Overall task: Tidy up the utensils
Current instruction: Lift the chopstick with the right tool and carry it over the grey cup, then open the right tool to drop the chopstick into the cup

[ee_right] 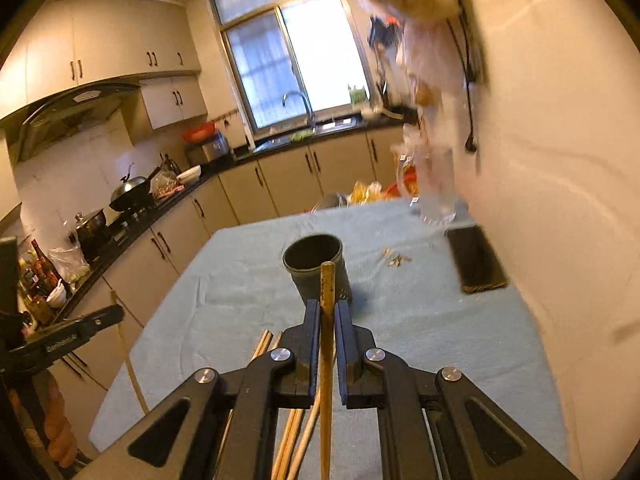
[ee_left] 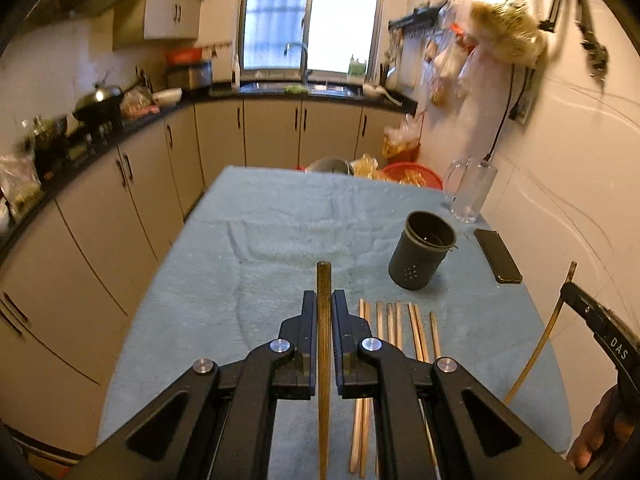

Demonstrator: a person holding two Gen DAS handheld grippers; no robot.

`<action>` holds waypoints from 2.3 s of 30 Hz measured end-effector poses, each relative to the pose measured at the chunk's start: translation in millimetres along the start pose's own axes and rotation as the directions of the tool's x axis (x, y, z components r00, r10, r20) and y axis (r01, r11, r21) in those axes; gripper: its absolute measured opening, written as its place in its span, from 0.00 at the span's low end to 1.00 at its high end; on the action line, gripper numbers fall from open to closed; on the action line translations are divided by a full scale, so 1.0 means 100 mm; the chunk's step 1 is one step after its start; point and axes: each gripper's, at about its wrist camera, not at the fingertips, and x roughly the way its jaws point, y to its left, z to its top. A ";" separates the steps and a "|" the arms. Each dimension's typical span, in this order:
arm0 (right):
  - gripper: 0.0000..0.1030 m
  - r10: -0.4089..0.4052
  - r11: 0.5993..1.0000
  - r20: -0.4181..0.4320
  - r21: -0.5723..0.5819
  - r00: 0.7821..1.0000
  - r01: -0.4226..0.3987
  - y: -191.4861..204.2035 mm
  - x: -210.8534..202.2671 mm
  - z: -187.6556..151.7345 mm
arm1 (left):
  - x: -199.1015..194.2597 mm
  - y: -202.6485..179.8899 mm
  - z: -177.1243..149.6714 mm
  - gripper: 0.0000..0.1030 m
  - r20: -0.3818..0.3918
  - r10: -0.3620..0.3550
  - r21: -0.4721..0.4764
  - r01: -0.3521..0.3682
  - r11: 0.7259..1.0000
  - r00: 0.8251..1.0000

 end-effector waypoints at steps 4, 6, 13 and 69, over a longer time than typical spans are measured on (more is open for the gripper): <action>0.08 -0.006 1.000 0.032 -0.006 0.999 0.006 0.06 -0.26 -0.07 | -0.38 0.07 -0.10 0.07 0.047 0.004 -0.011 -0.003 1.000 0.999; 0.08 0.002 1.000 0.050 -0.007 0.999 -0.002 0.09 -0.40 -0.09 | -0.53 0.09 -0.10 0.07 0.071 -0.005 -0.020 0.006 1.000 0.997; 0.08 0.013 1.000 0.110 -0.026 0.994 -0.010 0.15 -0.75 -0.09 | -0.69 0.12 -0.08 0.07 0.090 -0.004 -0.041 0.008 0.999 0.996; 0.08 0.038 0.985 0.156 0.162 0.987 -0.064 -0.38 1.30 1.09 | 1.11 -0.61 1.23 0.07 0.184 -0.134 -0.171 0.166 0.971 0.974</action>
